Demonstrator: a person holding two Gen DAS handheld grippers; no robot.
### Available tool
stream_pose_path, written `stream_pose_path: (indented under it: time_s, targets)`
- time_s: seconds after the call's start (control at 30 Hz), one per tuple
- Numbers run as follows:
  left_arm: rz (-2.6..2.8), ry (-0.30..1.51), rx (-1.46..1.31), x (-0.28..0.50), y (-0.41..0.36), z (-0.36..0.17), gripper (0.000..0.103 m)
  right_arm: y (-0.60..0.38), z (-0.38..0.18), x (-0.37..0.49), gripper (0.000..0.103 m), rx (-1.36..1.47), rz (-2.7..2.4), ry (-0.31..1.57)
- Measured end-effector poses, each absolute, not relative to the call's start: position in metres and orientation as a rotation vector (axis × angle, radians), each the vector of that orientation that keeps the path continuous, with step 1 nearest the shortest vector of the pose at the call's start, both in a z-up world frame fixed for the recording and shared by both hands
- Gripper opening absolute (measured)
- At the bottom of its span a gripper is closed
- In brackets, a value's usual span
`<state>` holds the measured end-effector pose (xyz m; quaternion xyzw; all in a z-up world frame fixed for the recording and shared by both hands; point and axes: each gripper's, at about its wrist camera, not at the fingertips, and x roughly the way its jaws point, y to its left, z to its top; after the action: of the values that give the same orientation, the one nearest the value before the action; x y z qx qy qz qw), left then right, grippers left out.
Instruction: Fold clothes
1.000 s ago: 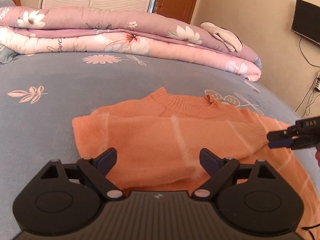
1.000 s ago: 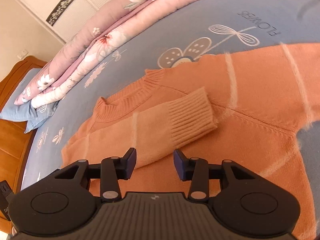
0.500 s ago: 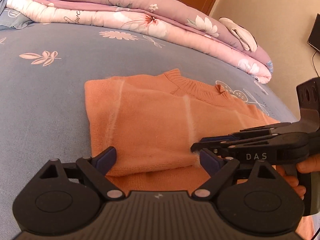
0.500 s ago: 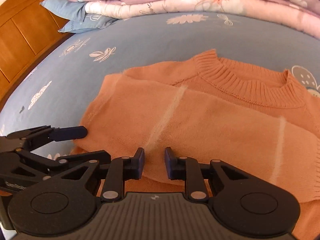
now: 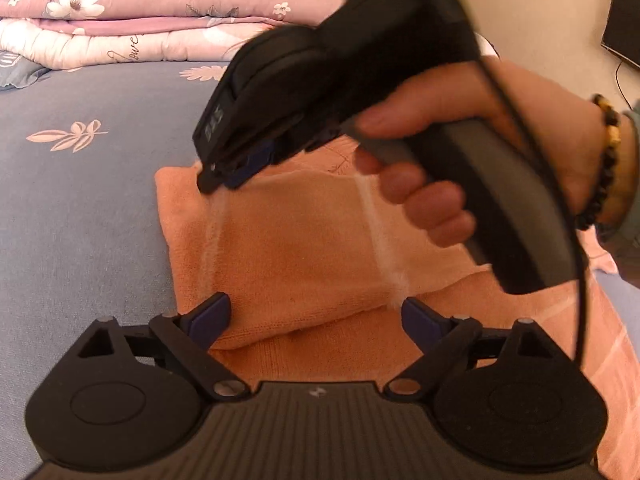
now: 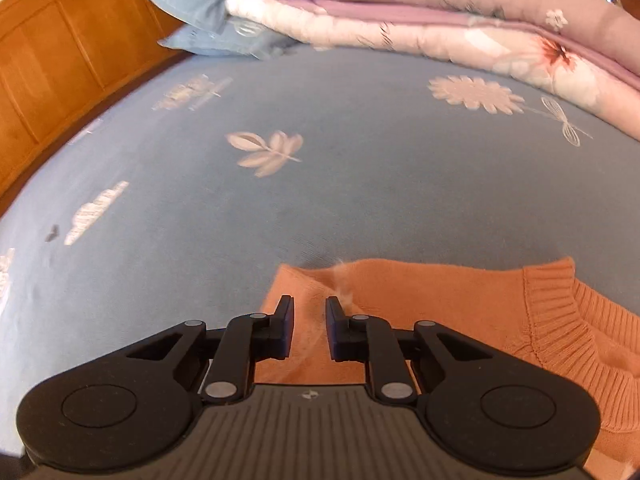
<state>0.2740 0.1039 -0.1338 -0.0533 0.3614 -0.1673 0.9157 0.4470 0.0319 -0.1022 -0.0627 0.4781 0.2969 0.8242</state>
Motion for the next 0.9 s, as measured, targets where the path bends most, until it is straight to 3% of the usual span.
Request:
stream_pose_path:
  time_s: [0.07, 0.27, 0.47, 0.73, 0.9]
  targets:
    - [-0.351, 0.732, -0.108, 0.272, 0.105, -0.136, 0.094, 0.027, -0.108, 0.448, 0.005, -0.123, 0.627, 0.990]
    - [-0.365, 0.730, -0.153, 0.271, 0.111, -0.138, 0.096, 0.039, -0.084, 0.438, 0.010, -0.145, 0.702, 0.927]
    - [-0.378, 0.716, -0.173, 0.268, 0.118, -0.143, 0.097, 0.073, -0.115, 0.446, 0.005, -0.224, 0.723, 0.970]
    - [-0.428, 0.691, -0.260, 0.234, 0.138, -0.125, 0.097, 0.049, -0.078, 0.419, 0.009, -0.198, 0.820, 0.966]
    - [-0.434, 0.765, -0.202, 0.209, 0.135, -0.125, 0.097, 0.054, -0.108, 0.399, 0.009, -0.270, 0.825, 1.008]
